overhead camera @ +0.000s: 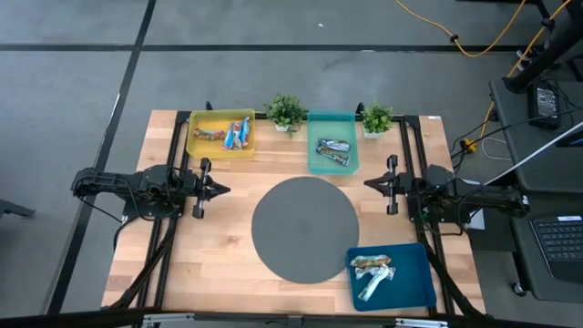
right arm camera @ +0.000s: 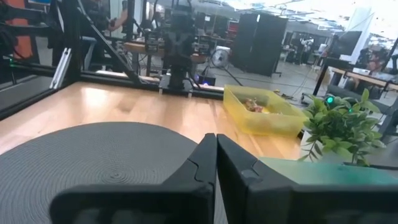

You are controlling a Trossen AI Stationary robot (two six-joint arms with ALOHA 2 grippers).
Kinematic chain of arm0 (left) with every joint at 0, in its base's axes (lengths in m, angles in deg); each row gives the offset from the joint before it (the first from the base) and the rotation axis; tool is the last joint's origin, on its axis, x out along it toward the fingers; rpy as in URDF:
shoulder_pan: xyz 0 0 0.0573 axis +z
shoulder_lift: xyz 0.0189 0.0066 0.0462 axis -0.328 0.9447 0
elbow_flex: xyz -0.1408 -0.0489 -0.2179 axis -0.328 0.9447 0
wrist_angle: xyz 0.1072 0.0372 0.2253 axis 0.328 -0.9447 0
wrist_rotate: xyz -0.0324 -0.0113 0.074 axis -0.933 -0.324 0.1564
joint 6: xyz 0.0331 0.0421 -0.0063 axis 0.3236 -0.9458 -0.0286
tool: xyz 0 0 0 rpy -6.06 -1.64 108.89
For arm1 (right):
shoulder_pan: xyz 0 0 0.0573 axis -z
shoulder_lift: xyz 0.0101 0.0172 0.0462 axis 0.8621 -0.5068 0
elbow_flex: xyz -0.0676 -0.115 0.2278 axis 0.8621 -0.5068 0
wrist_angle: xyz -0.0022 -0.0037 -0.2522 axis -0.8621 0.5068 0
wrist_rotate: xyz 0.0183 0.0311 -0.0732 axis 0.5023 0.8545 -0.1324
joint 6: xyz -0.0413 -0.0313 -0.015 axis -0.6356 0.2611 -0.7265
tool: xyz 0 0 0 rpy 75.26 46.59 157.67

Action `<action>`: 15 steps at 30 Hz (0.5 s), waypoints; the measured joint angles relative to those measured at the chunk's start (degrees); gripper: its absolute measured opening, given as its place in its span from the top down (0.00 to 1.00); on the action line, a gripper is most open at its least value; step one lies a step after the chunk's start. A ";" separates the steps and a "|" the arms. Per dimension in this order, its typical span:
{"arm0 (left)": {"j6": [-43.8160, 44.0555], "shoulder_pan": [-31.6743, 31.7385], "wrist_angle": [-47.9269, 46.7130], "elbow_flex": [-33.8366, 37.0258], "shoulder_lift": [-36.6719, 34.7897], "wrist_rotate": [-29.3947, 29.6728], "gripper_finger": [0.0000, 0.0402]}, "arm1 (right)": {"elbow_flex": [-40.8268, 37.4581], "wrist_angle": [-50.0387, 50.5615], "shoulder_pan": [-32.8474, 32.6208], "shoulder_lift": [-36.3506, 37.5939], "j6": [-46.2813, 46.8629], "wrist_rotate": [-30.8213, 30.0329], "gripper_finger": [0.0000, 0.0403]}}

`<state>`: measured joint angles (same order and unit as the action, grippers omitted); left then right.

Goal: Pick and place Granola Bars by type
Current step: Return to Home Position

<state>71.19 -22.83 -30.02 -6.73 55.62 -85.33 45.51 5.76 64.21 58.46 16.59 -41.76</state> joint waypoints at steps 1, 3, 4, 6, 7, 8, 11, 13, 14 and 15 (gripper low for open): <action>0.00 0.00 0.00 0.00 0.00 -0.02 0.99 | -0.02 0.10 0.01 -0.10 0.11 0.00 0.96; 0.00 0.00 0.00 0.00 0.00 -0.01 0.99 | -0.02 0.07 0.01 -0.28 0.27 0.00 0.97; 0.00 0.00 0.00 0.00 0.00 -0.01 0.99 | -0.02 0.08 0.01 -0.35 0.24 0.00 0.98; 0.00 -0.02 0.00 0.00 0.00 -0.03 0.99 | -0.02 0.07 0.01 -0.38 -0.04 0.00 0.98; 0.00 0.00 0.00 0.00 0.00 -0.03 0.99 | -0.02 0.07 0.01 -0.38 -0.25 0.00 0.98; 0.00 -0.01 0.01 0.00 0.00 -0.03 0.99 | -0.02 0.06 0.01 -0.38 -0.27 0.00 0.98; 0.00 0.00 0.00 0.00 0.00 -0.03 0.99 | -0.02 0.04 0.01 -0.38 0.05 0.00 0.96; 0.00 0.00 0.00 0.00 0.00 -0.03 0.99 | -0.02 0.02 0.01 -0.38 -0.02 0.00 0.94; 0.00 0.00 0.00 0.00 0.00 -0.03 0.99 | -0.02 0.02 0.01 -0.38 -0.06 0.00 0.93; 0.00 0.00 0.00 0.00 0.00 -0.03 0.98 | -0.02 0.00 0.01 -0.38 -0.01 0.00 0.93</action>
<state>71.19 -22.83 -30.02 -6.73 55.62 -85.36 45.49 5.76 64.22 58.08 16.57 -41.76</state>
